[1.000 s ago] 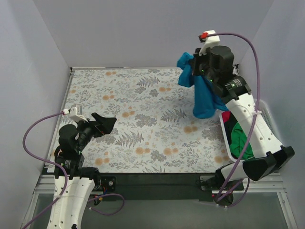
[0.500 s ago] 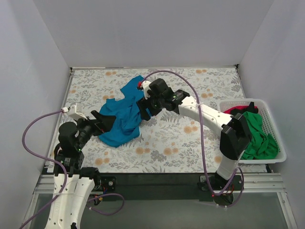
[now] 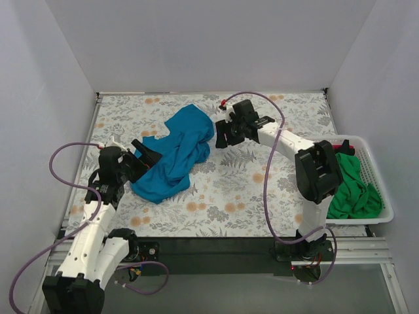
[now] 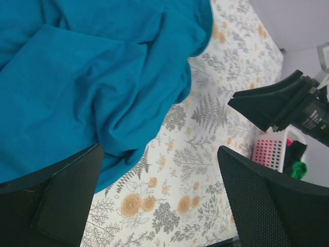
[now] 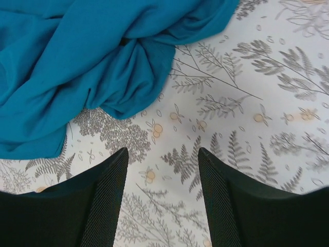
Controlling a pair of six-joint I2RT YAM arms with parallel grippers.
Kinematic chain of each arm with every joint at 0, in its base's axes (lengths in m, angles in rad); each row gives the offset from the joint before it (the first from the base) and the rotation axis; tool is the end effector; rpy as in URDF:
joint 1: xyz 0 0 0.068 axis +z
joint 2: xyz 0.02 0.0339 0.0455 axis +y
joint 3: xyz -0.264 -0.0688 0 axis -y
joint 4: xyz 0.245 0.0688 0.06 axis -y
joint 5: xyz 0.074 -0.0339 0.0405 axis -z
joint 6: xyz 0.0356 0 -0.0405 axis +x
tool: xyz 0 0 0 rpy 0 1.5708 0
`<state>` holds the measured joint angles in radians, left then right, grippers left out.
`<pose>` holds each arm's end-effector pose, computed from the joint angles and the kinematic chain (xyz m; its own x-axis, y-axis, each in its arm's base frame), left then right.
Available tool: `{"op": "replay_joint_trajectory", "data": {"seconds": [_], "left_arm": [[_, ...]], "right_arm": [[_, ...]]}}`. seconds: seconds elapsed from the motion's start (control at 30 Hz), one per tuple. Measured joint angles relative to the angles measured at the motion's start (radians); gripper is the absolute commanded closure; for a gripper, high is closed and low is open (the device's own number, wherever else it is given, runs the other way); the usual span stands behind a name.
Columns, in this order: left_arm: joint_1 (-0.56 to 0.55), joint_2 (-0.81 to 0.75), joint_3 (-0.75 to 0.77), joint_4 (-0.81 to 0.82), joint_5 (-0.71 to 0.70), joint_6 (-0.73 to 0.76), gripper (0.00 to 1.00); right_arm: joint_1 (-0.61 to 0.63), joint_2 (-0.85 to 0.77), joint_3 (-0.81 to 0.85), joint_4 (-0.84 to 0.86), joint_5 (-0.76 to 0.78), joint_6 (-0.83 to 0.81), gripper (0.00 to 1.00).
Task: Fold and stack the t-shirts
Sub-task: Move the tshirt to the center of the board, then flatten the tshirt out
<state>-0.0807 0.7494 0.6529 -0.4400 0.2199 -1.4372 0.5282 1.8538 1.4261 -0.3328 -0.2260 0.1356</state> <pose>0.1687 -0.0214 0.2739 -0.3310 -0.9436 -0.0040 -0.4696 0.1684 -0.8667 0.3590 0.2187 0.2451 -0.6752 -0.2415 -0.6970 -0.5451 0.7999 0.2510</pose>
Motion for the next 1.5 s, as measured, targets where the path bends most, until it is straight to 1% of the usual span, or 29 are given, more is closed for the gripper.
{"op": "replay_joint_trajectory", "data": {"seconds": [0.13, 0.33, 0.4, 0.53, 0.57, 0.7, 0.73, 0.8, 0.83, 0.87, 0.9, 0.93, 0.97, 1.03, 1.07, 1.13, 1.23, 1.33, 1.4, 1.5], "left_arm": [[-0.014, 0.125, 0.002, 0.005, -0.058, -0.034, 0.08], [-0.028, 0.336, 0.002, 0.006, -0.075, -0.073, 0.08], [-0.029, 0.383, 0.002, 0.007, -0.081, -0.083, 0.08], [-0.030, 0.429, 0.002, 0.014, -0.108, -0.105, 0.09], [-0.030, 0.441, 0.002, 0.020, -0.114, -0.110, 0.09], [-0.030, 0.506, 0.001, 0.046, -0.144, -0.132, 0.17], [-0.030, 0.521, 0.001, 0.053, -0.153, -0.135, 0.21], [-0.030, 0.557, 0.001, 0.063, -0.176, -0.143, 0.25], [-0.030, 0.573, 0.000, 0.066, -0.188, -0.146, 0.26], [-0.030, 0.588, 0.000, 0.069, -0.201, -0.149, 0.31], [-0.030, 0.602, 0.000, 0.073, -0.214, -0.153, 0.34], [-0.030, 0.616, 0.000, 0.075, -0.227, -0.154, 0.36], [-0.029, 0.626, 0.004, 0.077, -0.235, -0.156, 0.41], [-0.025, 0.640, 0.007, 0.091, -0.254, -0.155, 0.48], [-0.021, 0.655, 0.017, 0.090, -0.259, -0.156, 0.53], [-0.013, 0.692, 0.042, 0.105, -0.273, -0.149, 0.55], [-0.005, 0.758, 0.097, 0.124, -0.291, -0.130, 0.55], [0.002, 0.837, 0.172, 0.136, -0.311, -0.104, 0.55], [0.003, 0.888, 0.225, 0.145, -0.320, -0.086, 0.55], [0.005, 0.967, 0.312, 0.147, -0.339, -0.052, 0.53]], "right_arm": [[0.018, 0.093, 0.013, 0.054, -0.049, 0.025, 0.38], [0.026, 0.164, 0.013, 0.111, -0.119, 0.063, 0.39], [0.026, 0.176, 0.013, 0.134, -0.137, 0.076, 0.39], [0.029, 0.209, 0.018, 0.185, -0.168, 0.103, 0.40], [0.031, 0.222, 0.018, 0.198, -0.174, 0.111, 0.40], [0.040, 0.269, 0.018, 0.237, -0.201, 0.140, 0.42], [0.042, 0.274, 0.021, 0.249, -0.204, 0.147, 0.46], [0.043, 0.280, 0.023, 0.261, -0.204, 0.150, 0.54], [0.043, 0.282, 0.023, 0.263, -0.204, 0.151, 0.65], [0.043, 0.284, 0.023, 0.263, -0.203, 0.150, 0.72], [0.042, 0.285, 0.023, 0.264, -0.203, 0.149, 0.81], [0.041, 0.285, 0.022, 0.264, -0.202, 0.151, 0.96], [0.038, 0.284, 0.018, 0.269, -0.199, 0.149, 0.99], [0.025, 0.274, -0.005, 0.282, -0.196, 0.156, 0.99], [0.014, 0.262, -0.029, 0.285, -0.194, 0.158, 0.99], [-0.018, 0.214, -0.101, 0.284, -0.182, 0.158, 0.99], [-0.091, 0.084, -0.228, 0.253, -0.169, 0.159, 0.99], [-0.161, -0.082, -0.326, 0.195, -0.138, 0.142, 0.99], [-0.177, -0.193, -0.371, 0.143, -0.112, 0.119, 0.99], [-0.167, -0.349, -0.448, 0.071, -0.087, 0.090, 0.99]]}}
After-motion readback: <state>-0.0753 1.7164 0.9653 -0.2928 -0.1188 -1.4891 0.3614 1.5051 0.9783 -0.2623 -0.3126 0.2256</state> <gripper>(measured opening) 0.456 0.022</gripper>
